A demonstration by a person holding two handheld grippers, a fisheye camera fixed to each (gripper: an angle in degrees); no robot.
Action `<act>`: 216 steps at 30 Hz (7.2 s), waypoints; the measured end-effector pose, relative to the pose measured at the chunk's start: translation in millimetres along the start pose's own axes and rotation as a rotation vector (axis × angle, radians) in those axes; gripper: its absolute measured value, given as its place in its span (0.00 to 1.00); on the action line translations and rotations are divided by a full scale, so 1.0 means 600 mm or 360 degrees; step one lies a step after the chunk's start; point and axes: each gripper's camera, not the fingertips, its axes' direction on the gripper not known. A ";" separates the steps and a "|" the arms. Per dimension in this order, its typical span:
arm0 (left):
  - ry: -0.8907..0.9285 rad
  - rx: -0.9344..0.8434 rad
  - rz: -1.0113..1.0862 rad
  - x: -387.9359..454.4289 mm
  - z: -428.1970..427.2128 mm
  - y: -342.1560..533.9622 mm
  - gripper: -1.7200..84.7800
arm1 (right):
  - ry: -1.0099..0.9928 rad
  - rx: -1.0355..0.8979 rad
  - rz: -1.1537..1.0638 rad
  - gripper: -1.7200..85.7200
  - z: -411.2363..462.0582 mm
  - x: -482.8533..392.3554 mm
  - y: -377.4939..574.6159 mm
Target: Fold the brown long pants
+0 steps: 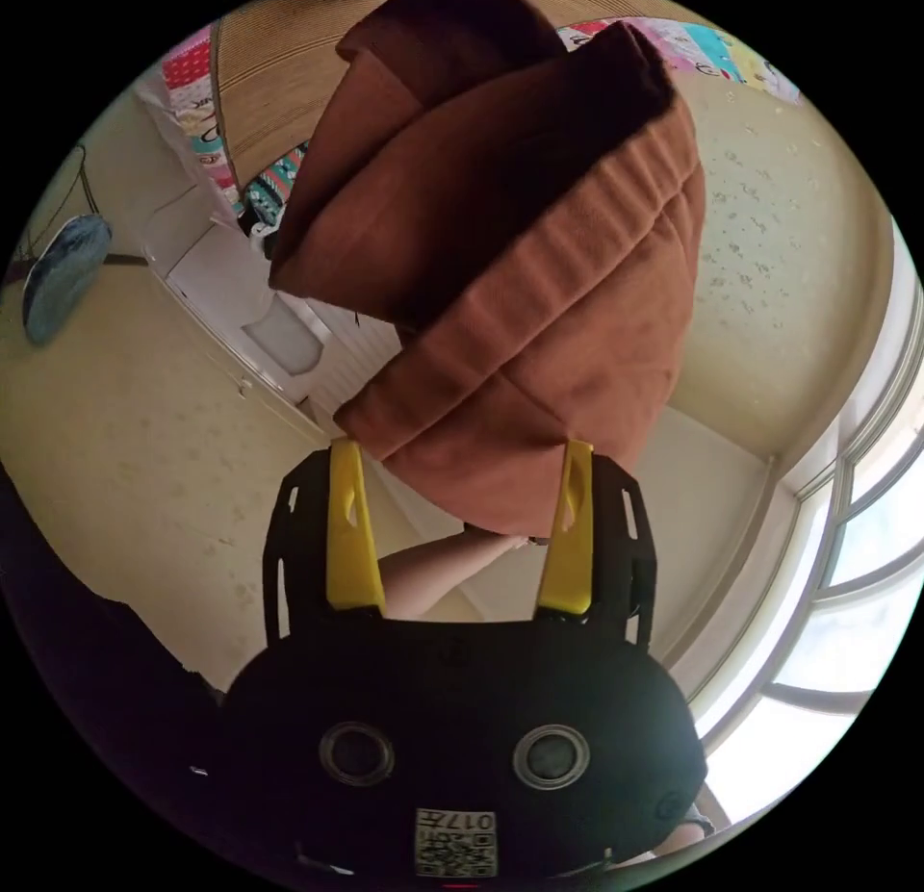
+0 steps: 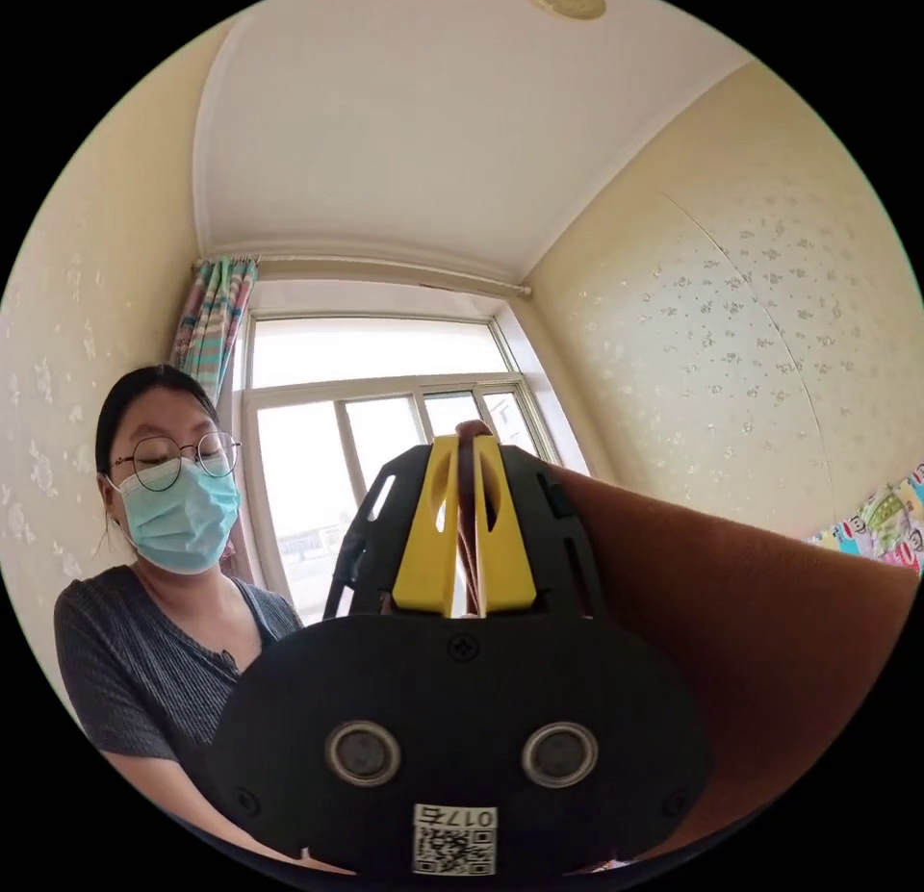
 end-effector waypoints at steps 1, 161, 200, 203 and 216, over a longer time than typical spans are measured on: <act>0.0047 -0.0001 -0.0009 -0.023 0.005 -0.010 0.30 | -0.0010 -0.0007 -0.0001 0.04 -0.014 0.002 -0.005; -0.2804 0.0326 -0.0787 -0.250 -0.889 -0.514 0.09 | 0.1559 -0.2330 0.1888 0.17 -0.413 1.211 -0.818; -0.2802 -0.0237 0.0284 -0.481 -0.585 -0.598 0.01 | 0.0930 -0.2172 0.1388 0.15 -0.156 1.296 -1.011; -0.2705 -0.0166 0.0327 -0.491 -0.602 -0.584 0.01 | 0.0973 -0.1789 0.1441 0.18 -0.090 1.431 -0.988; -0.1876 0.0378 0.0667 -0.455 -0.735 -0.402 0.01 | 0.1853 -0.1863 0.0286 0.04 0.298 1.442 -0.975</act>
